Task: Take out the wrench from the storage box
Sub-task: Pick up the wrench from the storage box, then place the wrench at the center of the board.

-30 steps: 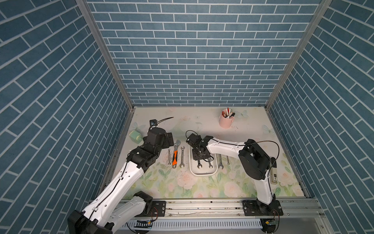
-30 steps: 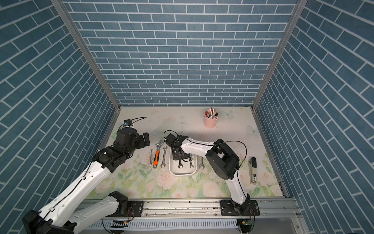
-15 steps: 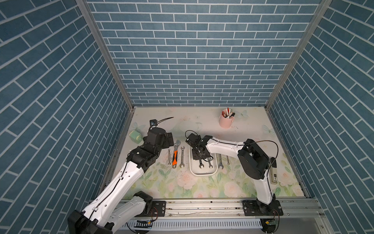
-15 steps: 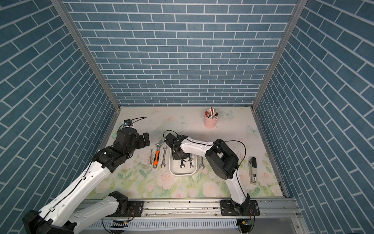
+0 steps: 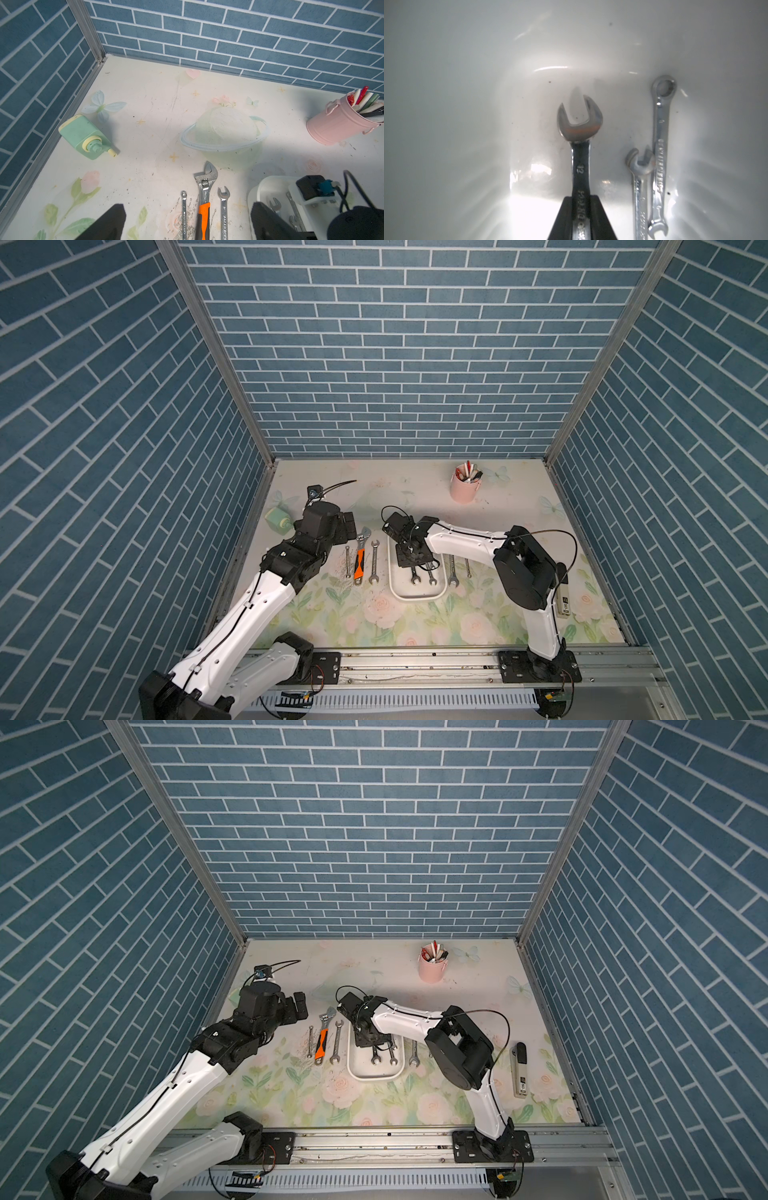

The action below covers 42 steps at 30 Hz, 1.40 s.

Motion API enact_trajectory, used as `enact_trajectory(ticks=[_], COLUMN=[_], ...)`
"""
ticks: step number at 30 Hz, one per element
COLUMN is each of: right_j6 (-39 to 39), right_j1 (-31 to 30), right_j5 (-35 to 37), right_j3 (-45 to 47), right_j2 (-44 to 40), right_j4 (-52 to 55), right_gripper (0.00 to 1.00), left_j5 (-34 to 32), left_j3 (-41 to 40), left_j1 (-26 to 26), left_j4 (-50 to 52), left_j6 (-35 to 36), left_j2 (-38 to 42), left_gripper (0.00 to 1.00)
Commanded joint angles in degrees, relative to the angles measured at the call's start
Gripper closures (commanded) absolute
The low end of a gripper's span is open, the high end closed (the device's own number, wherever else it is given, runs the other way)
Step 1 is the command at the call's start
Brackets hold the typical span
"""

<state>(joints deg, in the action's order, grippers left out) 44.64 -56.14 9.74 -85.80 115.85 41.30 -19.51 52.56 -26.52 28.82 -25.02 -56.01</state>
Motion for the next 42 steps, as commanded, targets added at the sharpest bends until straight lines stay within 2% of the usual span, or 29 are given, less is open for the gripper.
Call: enact_trajectory(ticks=[1,16,23,31,35,42], right_j6=[-0.87,-1.99,-4.72,-11.11,-14.71,-19.43], right_j1=[0.48,4.25,9.80,17.40,21.15,25.36], right_j5=[2.63,7.33,6.89,5.05,3.04,1.56], right_j3=[-0.16,1.37,10.39,25.86,31.94,36.53], right_j2=[-5.43,-18.16,-25.26,-32.36,-33.15,-31.12], right_j4=[3.01,9.67,7.09,0.00,-5.10,-11.41], right_gripper=[0.86,0.86,0.86,0.86,0.87,0.88], left_j5=[-1.05,-1.41,-1.27,-0.63,-0.91,0.30], left_j3=[-0.41,0.07,1.01,1.92,2.50,4.05], left_j1=[0.25,0.25,0.28,0.31,0.25,-0.07], left_j4=[0.19,0.79,1.76,2.29,2.71,2.71], left_j6=[0.33,0.23,0.06,-0.35,-0.87,-1.02], left_j2=[0.02,-0.23,-0.41,-1.26,-1.98,-2.34], left_gripper=[0.00,0.00,0.00,0.01,0.01,0.01])
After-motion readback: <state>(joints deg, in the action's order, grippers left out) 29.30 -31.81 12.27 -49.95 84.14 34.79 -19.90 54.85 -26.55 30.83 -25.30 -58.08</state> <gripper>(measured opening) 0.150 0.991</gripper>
